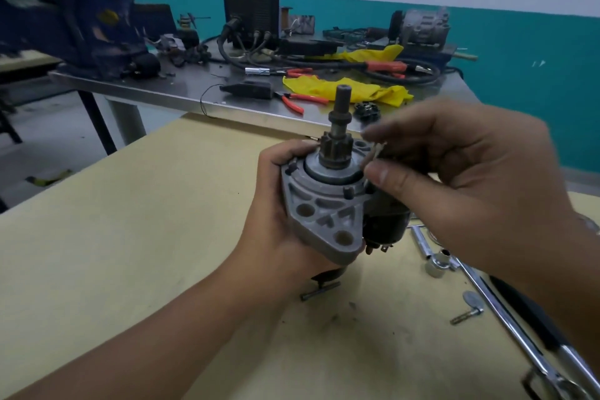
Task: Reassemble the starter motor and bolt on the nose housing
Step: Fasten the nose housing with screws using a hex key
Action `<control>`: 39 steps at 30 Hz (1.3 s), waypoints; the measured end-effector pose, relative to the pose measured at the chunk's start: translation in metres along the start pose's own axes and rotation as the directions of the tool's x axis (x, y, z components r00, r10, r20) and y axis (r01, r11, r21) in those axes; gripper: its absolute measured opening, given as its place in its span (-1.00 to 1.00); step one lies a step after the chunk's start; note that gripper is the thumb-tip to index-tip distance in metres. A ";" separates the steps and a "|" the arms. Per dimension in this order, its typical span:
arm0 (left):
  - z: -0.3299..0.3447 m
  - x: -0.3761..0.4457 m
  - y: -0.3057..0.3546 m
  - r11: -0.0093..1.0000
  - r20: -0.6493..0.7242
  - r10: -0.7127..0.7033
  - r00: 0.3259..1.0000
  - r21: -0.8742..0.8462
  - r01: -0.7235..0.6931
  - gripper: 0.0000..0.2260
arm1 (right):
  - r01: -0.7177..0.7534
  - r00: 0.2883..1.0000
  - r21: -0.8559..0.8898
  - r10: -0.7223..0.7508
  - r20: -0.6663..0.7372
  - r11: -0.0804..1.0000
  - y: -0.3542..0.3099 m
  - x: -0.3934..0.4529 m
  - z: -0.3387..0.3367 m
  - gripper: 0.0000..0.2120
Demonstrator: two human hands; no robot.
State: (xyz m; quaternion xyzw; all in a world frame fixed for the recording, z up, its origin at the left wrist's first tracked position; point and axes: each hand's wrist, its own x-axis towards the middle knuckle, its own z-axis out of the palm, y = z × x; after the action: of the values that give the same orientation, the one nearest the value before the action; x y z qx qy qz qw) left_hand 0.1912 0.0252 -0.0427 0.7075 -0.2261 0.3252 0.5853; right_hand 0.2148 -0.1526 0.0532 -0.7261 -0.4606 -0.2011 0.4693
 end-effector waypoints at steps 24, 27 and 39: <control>-0.026 0.000 0.015 0.966 0.023 -0.125 0.992 0.231 0.116 -0.17 | 0.203 0.953 -0.366 -0.098 0.286 0.908 -0.012 0.011 -0.006 -0.80; -0.027 -0.002 0.012 0.971 0.010 -0.152 0.988 0.191 0.147 -0.15 | 0.229 0.940 -0.388 -0.100 0.326 0.893 -0.014 0.010 -0.009 -0.77; -0.027 -0.002 0.019 0.986 0.000 -0.167 0.986 0.005 0.167 -0.16 | 0.144 0.941 -0.340 -0.023 0.337 0.929 -0.008 0.010 0.004 -0.70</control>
State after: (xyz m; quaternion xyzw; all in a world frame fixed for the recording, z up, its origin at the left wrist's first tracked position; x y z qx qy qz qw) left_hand 0.1714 0.0471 -0.0283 0.7253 -0.1651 0.2754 0.6089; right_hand 0.2120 -0.1428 0.0626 -0.8023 -0.5180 -0.1790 0.2363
